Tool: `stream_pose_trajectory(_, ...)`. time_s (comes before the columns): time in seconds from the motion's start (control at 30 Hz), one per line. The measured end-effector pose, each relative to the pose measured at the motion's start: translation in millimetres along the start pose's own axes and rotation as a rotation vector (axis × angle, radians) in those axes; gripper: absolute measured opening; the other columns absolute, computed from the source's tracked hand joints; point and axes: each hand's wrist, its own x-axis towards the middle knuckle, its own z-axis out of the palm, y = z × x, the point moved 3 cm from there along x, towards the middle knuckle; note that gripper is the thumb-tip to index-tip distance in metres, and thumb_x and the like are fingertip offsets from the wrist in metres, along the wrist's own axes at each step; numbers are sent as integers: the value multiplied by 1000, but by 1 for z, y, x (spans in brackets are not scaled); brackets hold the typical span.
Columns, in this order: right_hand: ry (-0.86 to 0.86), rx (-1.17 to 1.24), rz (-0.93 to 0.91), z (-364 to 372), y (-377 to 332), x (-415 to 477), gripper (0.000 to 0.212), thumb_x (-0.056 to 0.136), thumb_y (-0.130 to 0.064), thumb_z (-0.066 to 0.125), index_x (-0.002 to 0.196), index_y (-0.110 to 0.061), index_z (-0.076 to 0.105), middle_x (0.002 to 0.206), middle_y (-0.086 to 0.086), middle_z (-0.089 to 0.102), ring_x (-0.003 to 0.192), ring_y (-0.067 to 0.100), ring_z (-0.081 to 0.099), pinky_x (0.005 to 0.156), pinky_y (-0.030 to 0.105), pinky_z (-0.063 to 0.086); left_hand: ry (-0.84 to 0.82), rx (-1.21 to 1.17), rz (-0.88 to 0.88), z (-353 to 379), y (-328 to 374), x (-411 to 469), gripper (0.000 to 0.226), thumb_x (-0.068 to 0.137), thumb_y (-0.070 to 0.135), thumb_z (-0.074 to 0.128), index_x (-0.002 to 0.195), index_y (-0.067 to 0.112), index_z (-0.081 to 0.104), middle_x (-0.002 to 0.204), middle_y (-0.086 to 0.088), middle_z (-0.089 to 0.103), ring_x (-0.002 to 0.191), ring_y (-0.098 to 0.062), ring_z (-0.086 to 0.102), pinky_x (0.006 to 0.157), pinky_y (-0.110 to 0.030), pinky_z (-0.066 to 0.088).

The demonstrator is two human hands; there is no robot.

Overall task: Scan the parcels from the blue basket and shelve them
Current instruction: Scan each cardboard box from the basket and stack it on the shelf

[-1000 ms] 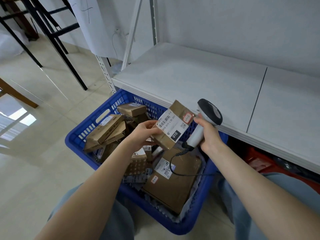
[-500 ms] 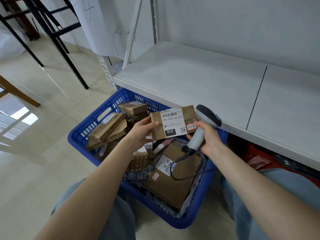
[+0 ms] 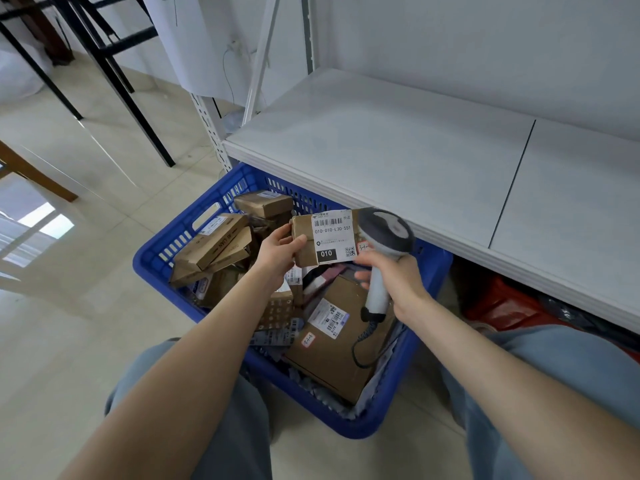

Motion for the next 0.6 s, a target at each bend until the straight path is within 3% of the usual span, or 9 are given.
stream_pose_trajectory(0.17,-74,-136,-8,10,7,-20,17,85,-10,66,69,-6,68,56,6,64,43,10,51,52,24,49,5,-1,25,2,-1,-1,55,91,5,61,141,15,43,124,-11,61,107,-29,63,95,-49,51)
stream_pose_trajectory(0.37,-77,-185,-34,12,7,-27,17,84,-12,66,69,-7,67,54,7,63,42,11,51,51,23,46,7,-11,28,2,-3,-1,55,91,2,59,143,13,41,127,-13,59,110,-29,62,85,-39,55)
stream_pose_trajectory(0.6,-40,-248,-47,11,11,-26,26,84,-15,66,59,-8,65,48,2,61,40,8,51,50,21,46,12,-2,8,5,-4,0,55,92,3,58,143,14,42,124,-10,61,109,-28,62,83,-37,55)
